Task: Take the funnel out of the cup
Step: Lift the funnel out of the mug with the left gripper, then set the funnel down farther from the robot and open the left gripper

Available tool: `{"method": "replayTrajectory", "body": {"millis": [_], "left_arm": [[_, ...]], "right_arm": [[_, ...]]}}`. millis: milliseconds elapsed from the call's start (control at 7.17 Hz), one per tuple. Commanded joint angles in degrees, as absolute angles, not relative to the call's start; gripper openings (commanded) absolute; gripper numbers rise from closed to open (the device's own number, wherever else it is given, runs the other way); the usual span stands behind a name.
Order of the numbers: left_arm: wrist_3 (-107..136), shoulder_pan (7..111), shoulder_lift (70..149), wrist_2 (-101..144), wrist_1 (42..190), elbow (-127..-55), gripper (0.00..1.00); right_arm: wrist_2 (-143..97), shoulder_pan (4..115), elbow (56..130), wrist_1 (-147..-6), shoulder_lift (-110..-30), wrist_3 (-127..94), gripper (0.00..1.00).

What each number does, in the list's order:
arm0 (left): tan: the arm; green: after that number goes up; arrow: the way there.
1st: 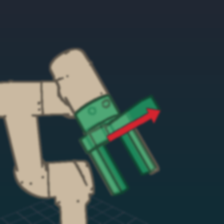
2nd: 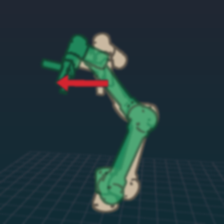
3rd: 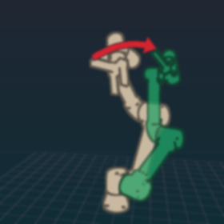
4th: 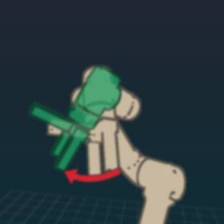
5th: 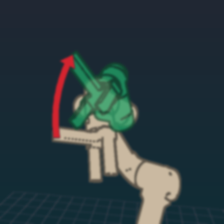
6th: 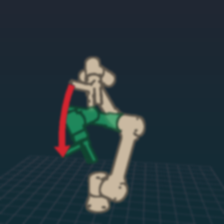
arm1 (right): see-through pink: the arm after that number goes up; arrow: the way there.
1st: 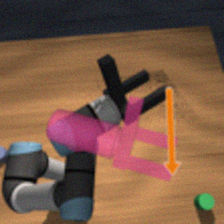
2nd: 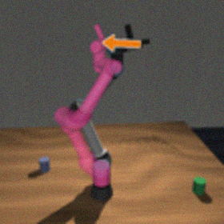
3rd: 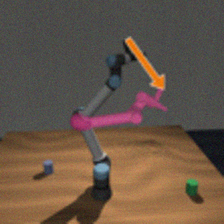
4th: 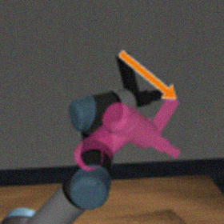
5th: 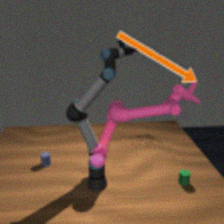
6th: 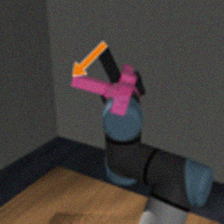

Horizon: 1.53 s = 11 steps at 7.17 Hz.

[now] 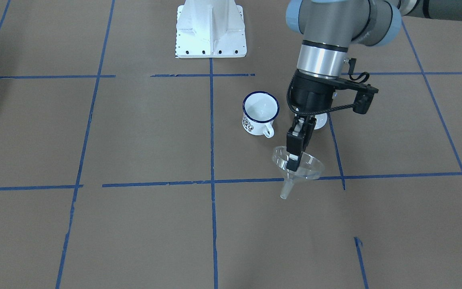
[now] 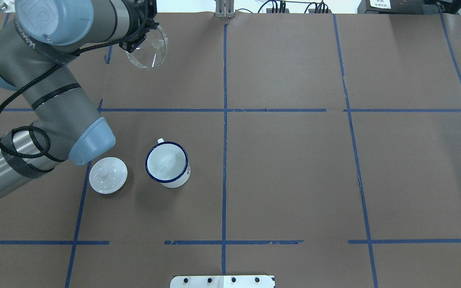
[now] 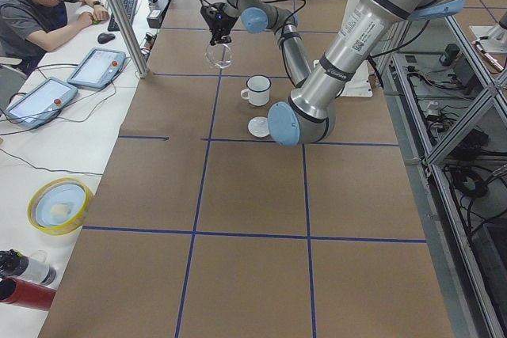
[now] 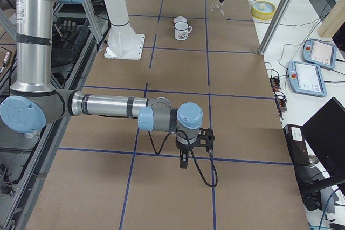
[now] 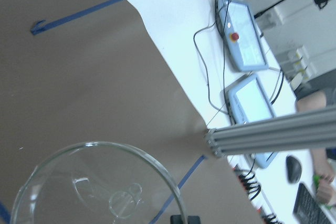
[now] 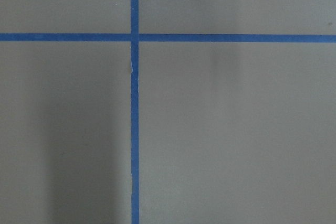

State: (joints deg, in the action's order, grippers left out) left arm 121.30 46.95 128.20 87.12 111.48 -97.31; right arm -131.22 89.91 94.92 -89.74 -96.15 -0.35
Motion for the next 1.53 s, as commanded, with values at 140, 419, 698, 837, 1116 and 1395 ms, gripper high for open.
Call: {"method": "replayTrajectory", "body": {"millis": [140,419,698,837,1116,1395], "left_arm": [[127.8,48.1,128.0,76.0,135.4,-74.9,0.0],[127.8,47.4,128.0,75.8,139.6,-67.5,0.0],[127.2,46.1,128.1,76.1,139.6,-66.5,0.03],[127.0,45.9,128.1,76.2,139.6,-66.4,0.07],[125.2,45.2,128.1,76.2,139.7,-65.5,0.33],[122.1,45.2,128.1,76.3,139.6,-65.7,0.93]], "right_arm": [[-131.2,89.9,94.9,-89.7,-96.2,-0.4,1.0],[-131.2,89.9,94.9,-89.7,-96.2,-0.4,1.0],[-131.2,89.9,94.9,-89.7,-96.2,-0.4,1.0],[-131.2,89.9,94.9,-89.7,-96.2,-0.4,1.0],[-131.2,89.9,94.9,-89.7,-96.2,-0.4,1.0],[-131.2,89.9,94.9,-89.7,-96.2,-0.4,1.0]]}}
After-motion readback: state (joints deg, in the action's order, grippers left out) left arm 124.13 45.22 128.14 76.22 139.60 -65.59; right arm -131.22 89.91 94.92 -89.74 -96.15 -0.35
